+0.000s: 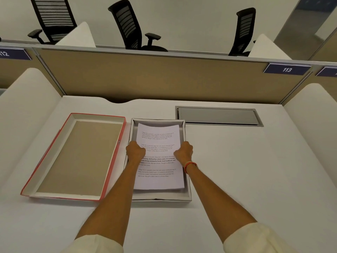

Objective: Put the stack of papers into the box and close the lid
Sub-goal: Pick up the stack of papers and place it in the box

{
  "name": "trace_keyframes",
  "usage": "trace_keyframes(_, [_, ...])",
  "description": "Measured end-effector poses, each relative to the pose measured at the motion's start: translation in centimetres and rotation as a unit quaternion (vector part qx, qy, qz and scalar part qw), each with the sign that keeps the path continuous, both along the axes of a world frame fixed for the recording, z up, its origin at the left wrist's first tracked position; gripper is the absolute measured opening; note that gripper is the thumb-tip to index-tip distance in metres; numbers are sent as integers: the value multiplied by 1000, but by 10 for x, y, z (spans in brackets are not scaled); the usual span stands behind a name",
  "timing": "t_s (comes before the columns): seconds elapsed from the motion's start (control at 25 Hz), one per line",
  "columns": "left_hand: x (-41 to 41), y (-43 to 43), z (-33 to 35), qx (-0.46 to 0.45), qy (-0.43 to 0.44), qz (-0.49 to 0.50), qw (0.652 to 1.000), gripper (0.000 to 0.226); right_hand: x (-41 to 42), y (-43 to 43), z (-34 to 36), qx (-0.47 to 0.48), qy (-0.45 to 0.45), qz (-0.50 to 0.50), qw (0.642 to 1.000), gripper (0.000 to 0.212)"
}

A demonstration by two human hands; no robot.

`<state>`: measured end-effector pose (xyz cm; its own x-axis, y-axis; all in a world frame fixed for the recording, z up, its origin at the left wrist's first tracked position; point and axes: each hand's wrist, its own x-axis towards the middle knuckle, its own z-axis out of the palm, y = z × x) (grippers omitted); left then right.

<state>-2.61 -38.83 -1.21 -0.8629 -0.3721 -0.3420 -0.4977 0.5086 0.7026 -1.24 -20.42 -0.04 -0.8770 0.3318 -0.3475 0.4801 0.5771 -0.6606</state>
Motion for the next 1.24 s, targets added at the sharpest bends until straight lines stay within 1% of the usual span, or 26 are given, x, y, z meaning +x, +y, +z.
trace_keyframes(0.08, [1, -1, 0, 2, 2, 6, 1000, 22, 0, 1, -2, -3, -2, -7, 1000, 30])
trace_keyframes(0.12, [1, -2, 0, 3, 2, 8, 1000, 21, 1, 0, -2, -6, -5, -11, 1000, 26])
trace_keyframes(0.2, [2, -3, 0, 4, 3, 11, 1000, 19, 2, 0, -4, -14, -5, -16, 1000, 6])
trace_keyframes(0.28, [3, -3, 0, 3, 4, 12, 1000, 19, 3, -1, -5, -23, -4, -21, 999, 5])
trace_keyframes(0.32, [3, -2, 1, 1, 2, 12, 1000, 19, 4, -2, -5, -27, -2, -22, 999, 7])
trace_keyframes(0.44, [4, -1, 3, -1, -2, 12, 1000, 20, 5, -3, -5, -21, -4, -25, 999, 40])
trace_keyframes(0.48, [4, -1, 4, -1, -3, 12, 1000, 20, 5, -2, -5, -20, -6, -24, 999, 43])
trace_keyframes(0.52, [5, 0, 5, 0, -4, 13, 1000, 20, 5, -2, -6, -21, -9, -25, 999, 41])
trace_keyframes(0.64, [6, -1, 7, -1, -6, 18, 1000, 20, 5, -2, -7, -25, -19, -24, 999, 16])
trace_keyframes(0.72, [7, -2, 10, -4, -4, 18, 1000, 14, 5, -3, -7, -34, -18, -18, 999, 13])
trace_keyframes(0.8, [7, -3, 15, -14, 2, 15, 1000, 16, 7, -4, -6, -41, -7, -14, 999, 15])
trace_keyframes(0.92, [7, 0, 26, -12, 19, 17, 1000, 16, -1, -7, 1, -19, 49, -3, 999, 7])
trace_keyframes(1.0, [11, 5, 36, 30, 21, 38, 999, 15, -15, -9, 12, -8, 94, 17, 995, 8])
trace_keyframes(1.04, [15, 8, 41, 75, 17, 63, 995, 16, -23, -9, 20, -8, 114, 38, 993, 10])
trace_keyframes(1.08, [22, 10, 47, 139, 9, 97, 985, 18, -33, -9, 27, -14, 127, 65, 990, 17])
trace_keyframes(1.16, [42, 12, 59, 281, -13, 172, 944, 20, -52, -9, 40, -23, 128, 130, 983, 35])
trace_keyframes(1.24, [67, 14, 70, 369, -34, 222, 902, 17, -69, -10, 47, 12, 110, 199, 974, 38])
